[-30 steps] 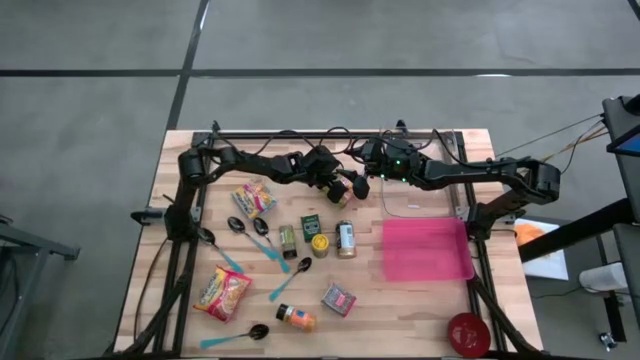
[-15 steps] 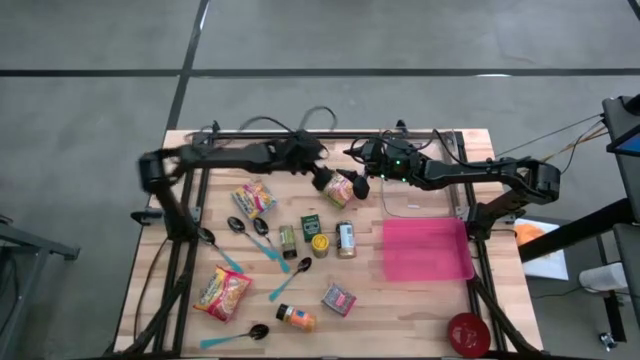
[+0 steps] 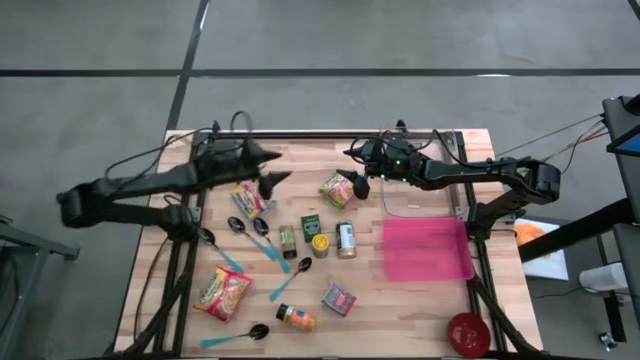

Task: Pick & Place Food Item
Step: Put the green noodle pack into the top transparent bin

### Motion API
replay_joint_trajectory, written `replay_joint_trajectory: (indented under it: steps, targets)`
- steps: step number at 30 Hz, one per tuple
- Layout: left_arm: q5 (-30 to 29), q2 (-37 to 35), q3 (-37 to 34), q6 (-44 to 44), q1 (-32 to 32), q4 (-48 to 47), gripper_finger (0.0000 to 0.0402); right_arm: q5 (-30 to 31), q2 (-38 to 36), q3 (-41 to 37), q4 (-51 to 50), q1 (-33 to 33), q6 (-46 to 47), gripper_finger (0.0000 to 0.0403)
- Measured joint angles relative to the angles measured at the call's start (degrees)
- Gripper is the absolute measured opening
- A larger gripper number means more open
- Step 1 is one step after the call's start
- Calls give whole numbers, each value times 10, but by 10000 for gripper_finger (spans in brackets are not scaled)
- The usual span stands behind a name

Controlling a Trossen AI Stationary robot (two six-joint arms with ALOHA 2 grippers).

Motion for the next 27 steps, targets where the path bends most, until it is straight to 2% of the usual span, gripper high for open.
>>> replay_joint_trajectory:
  steps: [3, 8, 13, 18, 27]
  targets:
    - [41, -93, -64, 15, 0, -8, 347, 0, 0, 0, -3, 0, 1, 312]
    - [50, -245, -137, 17, 0, -29, 347, 0, 0, 0, -6, 0, 0, 312]
    - [49, -357, -168, 30, 0, -71, 347, 0, 0, 0, -8, 0, 0, 312]
    - [49, -403, -177, 30, 0, -97, 347, 0, 0, 0, -8, 0, 0, 312]
    - [50, -404, -177, 30, 0, -95, 347, 0, 0, 0, -8, 0, 0, 312]
